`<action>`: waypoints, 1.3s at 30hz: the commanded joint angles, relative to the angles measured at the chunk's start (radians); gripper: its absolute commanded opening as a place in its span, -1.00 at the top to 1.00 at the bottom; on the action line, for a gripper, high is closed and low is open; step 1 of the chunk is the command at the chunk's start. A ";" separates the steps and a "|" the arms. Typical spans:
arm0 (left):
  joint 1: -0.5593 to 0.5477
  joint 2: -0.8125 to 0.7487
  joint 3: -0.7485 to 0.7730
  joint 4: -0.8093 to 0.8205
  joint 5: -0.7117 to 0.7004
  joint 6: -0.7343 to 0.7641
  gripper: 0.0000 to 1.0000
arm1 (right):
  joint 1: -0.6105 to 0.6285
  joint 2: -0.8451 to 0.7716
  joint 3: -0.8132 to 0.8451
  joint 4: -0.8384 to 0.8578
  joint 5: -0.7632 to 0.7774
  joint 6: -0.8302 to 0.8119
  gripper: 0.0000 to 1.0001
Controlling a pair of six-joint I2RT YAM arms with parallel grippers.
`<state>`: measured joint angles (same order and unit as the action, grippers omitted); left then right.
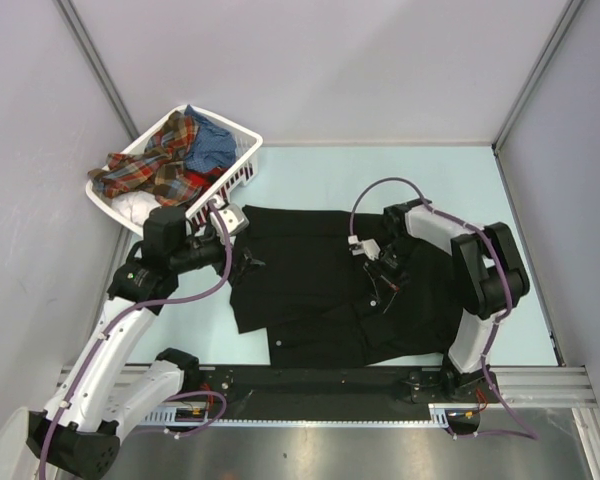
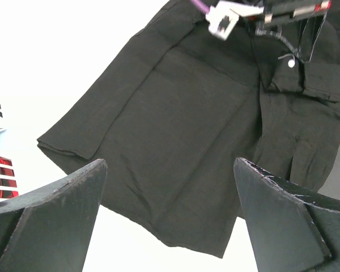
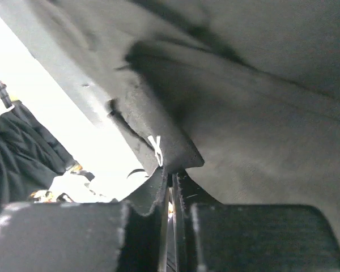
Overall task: Fold and stack the long sleeve shirts
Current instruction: Fold the shirt
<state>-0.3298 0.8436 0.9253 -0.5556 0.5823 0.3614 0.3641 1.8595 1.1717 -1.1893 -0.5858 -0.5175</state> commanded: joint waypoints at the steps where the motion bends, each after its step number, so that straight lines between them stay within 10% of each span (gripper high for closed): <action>1: -0.002 0.006 0.009 0.025 0.016 0.011 -0.99 | -0.011 -0.153 0.094 -0.131 -0.080 -0.062 1.00; 21: -0.069 0.021 0.096 0.023 0.125 0.214 -0.99 | 0.177 -0.698 0.430 -0.133 0.092 -0.027 1.00; 39: -0.552 0.155 0.021 0.491 0.020 0.444 -0.99 | 0.263 -0.812 0.318 -0.082 0.007 -0.210 1.00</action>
<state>-0.8307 0.8886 0.9112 -0.2531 0.5976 0.7193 0.5888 1.0718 1.5021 -1.2819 -0.5915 -0.6582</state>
